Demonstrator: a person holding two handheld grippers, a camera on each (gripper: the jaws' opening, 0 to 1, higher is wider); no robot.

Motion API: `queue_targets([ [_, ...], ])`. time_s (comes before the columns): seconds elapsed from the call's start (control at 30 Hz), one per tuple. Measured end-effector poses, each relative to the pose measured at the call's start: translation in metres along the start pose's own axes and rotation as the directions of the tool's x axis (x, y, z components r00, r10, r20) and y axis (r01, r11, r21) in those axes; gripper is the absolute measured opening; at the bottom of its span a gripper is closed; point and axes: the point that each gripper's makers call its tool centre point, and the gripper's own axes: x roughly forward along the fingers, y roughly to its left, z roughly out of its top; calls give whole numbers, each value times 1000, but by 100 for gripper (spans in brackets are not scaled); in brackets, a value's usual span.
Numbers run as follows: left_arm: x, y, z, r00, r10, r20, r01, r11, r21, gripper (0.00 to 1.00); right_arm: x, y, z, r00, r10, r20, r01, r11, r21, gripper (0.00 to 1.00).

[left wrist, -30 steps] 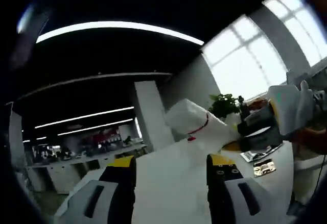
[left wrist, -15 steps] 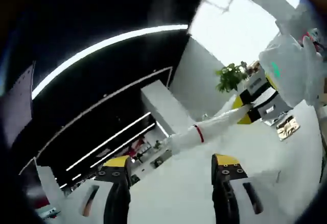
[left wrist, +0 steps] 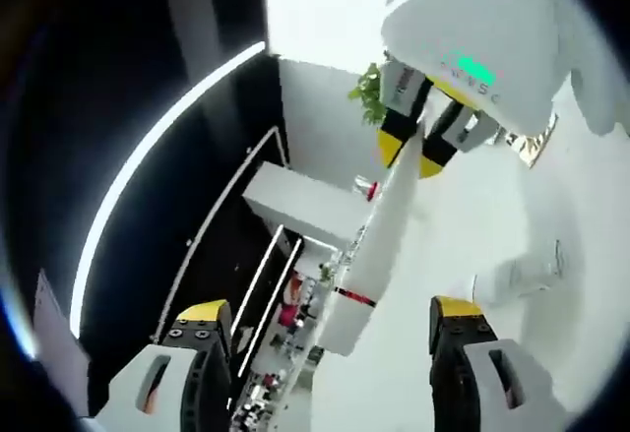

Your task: Arrange the skincare products in the storage area until every visible bottle or jar stands upright without overlapping.

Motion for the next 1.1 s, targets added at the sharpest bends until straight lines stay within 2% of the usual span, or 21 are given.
queue_targets([
  [0.03, 1, -2, 1, 1000, -10, 2, 10, 1000, 18, 89, 0, -1, 1, 1000, 0, 2, 0, 1000, -16, 7],
  [0.07, 4, -6, 3, 999, -33, 2, 33, 996, 80, 88, 0, -2, 1, 1000, 0, 4, 0, 999, -32, 7],
  [0.17, 5, -6, 5, 1000, -25, 2, 24, 994, 106, 80, -1, -1, 5, 1000, -1, 10, 1, 999, -47, 7],
  [0.2, 11, -9, 12, 999, -36, 19, 32, 983, 182, 78, -1, -1, 6, 1000, 0, 15, 1, 999, -47, 7],
  [0.23, 18, -11, 14, 999, -44, 29, 38, 982, 182, 77, -3, 0, 9, 1000, 2, 24, -1, 999, -45, 7],
  [0.3, 20, -12, 11, 998, -55, 24, 49, 979, 200, 67, -5, 1, 11, 999, 5, 32, -3, 999, -47, 7],
  [0.37, 18, -8, 9, 1000, -19, 24, 12, 965, 263, 47, -7, 3, 13, 999, 16, 34, -15, 999, -35, 7],
  [0.4, 15, -8, 7, 1000, -2, 20, -4, 954, 301, 44, -9, 4, 14, 999, 23, 38, -22, 999, -25, 7],
  [0.43, 15, -2, 11, 998, 43, 43, -54, 943, 329, 41, -9, 3, 15, 999, 13, 39, -13, 1000, -3, 7],
  [0.47, 15, -7, 11, 998, 31, 46, -45, 944, 327, 37, -9, 3, 15, 999, 11, 41, -11, 1000, -10, 7],
  [0.5, 16, -11, 8, 999, 21, 39, -32, 946, 322, 34, -11, 2, 16, 1000, 8, 31, -6, 999, -53, 7],
  [0.6, 15, -13, 5, 999, 10, 38, -22, 946, 324, 23, -14, 0, 21, 999, -11, 40, 13, 998, -57, 7],
  [0.67, 16, -12, 2, 999, 39, 30, -47, 935, 352, 23, -18, 0, 23, 999, -8, 43, 11, 999, -51, 7],
  [0.77, 13, -12, 0, 998, 46, 32, -54, 949, 311, 22, -21, 0, 24, 998, -17, 55, 21, 997, -76, 7],
  [0.83, 10, -9, -5, 999, 33, 1, -32, 964, 264, 21, -25, 3, 29, 997, 0, 80, 5, 998, -57, 8],
  [0.87, 9, -7, -3, 999, 38, 15, -40, 960, 276, 20, -25, 2, 30, 997, -5, 83, 10, 998, -67, 8],
  [0.9, 7, -5, -4, 999, 45, 21, -49, 961, 271, 20, -27, 0, 34, 994, -12, 112, 25, 993, -112, 8],
  [0.97, 3, -6, -6, 999, 46, -2, -44, 973, 227, 20, -29, -1, 37, 992, -3, 123, 17, 993, -114, 9],
  [1.03, 3, -6, -6, 998, 64, -2, -61, 969, 241, 19, -28, 0, 38, 989, 0, 145, 18, 992, -123, 9],
  [1.07, -1, -5, -5, 997, 79, 1, -76, 967, 241, 19, -28, 0, 41, 986, -5, 165, 33, 985, -171, 10],
  [1.1, -2, -4, -5, 996, 86, 0, -83, 967, 241, 19, -29, -3, 42, 984, -26, 176, 57, 983, -176, 10],
])
